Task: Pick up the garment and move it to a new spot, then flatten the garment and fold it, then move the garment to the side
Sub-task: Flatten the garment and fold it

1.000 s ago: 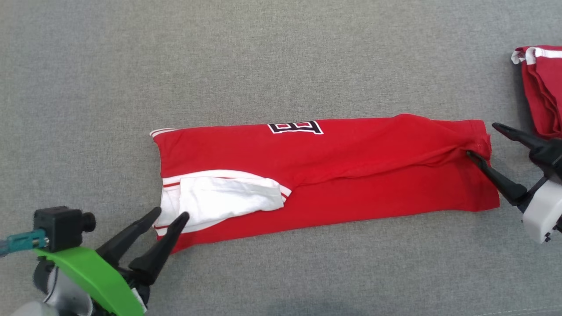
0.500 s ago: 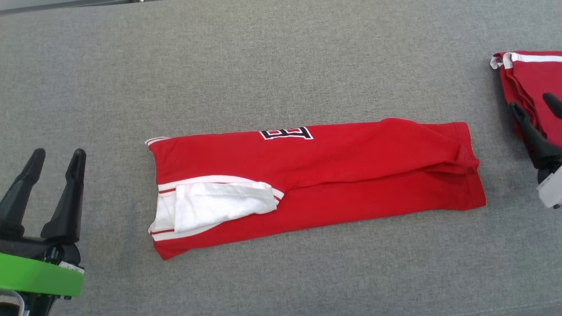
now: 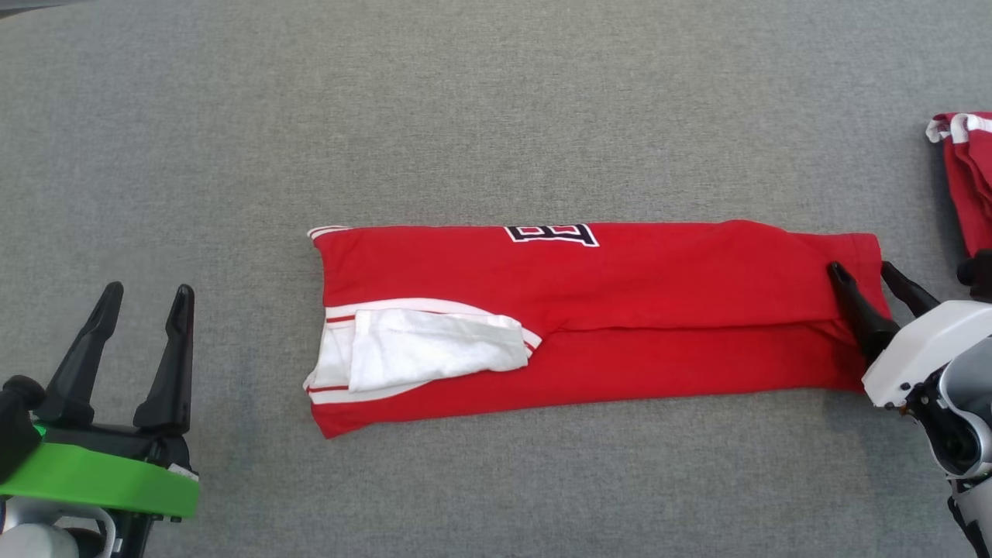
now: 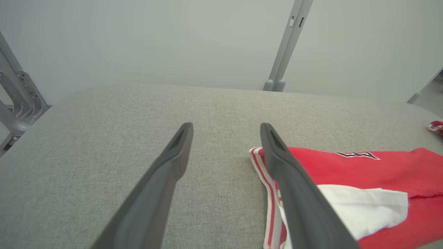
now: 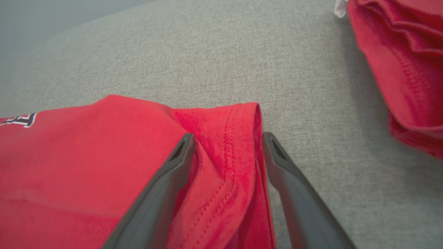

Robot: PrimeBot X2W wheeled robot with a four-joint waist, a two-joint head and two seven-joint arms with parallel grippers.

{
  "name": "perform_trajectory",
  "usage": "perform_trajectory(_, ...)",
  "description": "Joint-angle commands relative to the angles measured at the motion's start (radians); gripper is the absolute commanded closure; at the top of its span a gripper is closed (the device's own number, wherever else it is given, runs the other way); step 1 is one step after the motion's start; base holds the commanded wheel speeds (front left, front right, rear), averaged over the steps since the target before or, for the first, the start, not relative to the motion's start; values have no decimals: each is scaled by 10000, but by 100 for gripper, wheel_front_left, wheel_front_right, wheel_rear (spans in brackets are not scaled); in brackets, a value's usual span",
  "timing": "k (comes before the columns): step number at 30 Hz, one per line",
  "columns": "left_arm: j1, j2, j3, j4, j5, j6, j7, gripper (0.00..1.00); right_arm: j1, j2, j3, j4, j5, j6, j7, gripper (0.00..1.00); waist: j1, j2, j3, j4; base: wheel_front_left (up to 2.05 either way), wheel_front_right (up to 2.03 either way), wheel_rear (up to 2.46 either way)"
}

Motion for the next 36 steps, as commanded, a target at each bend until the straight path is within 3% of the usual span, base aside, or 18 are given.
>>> perform_trajectory(1, -165, -39, -17, 133, 172, -31, -42, 0, 96, 9, -61, 92, -12, -1, 66, 0, 0, 25, -25, 180, 0, 0, 0)
perform_trajectory(13, 71, -1047, -54, 1511, 551, -626, -85, 0, 468, 225, -257, 711, -64, -1, 957, 0, 0, 25, -321, 432, 0, 0, 0)
perform_trajectory(15, 126, -1112, 51, 1662, 655, -717, -87, 0, 346, 242, -118, 606, 96, 1, 1037, 100, 0, 25, -366, 422, 0, 0, 0)
perform_trajectory(22, 443, -1479, 438, 1921, 766, -932, -90, 0, -241, -124, -825, -190, 998, -2, 1052, 100, 0, 25, -528, 224, 0, 0, 0)
perform_trajectory(30, 778, -1706, 895, 1977, 1033, -1084, -91, 0, 155, -1326, -3076, -348, 813, -1, 2206, 100, 0, 25, -601, 175, 0, 0, 0)
perform_trajectory(32, 855, -1872, 974, 1999, 1183, -1123, -91, 0, 221, -1302, -3525, -591, 632, 1, 2280, 100, 0, 25, -688, 208, 0, 0, 0)
perform_trajectory(36, 1085, -2227, 1166, 2067, 1384, -1172, -92, 0, 19, -286, -3270, -1923, 1261, 3, 2754, 100, 0, 25, -858, 199, 0, 0, 0)
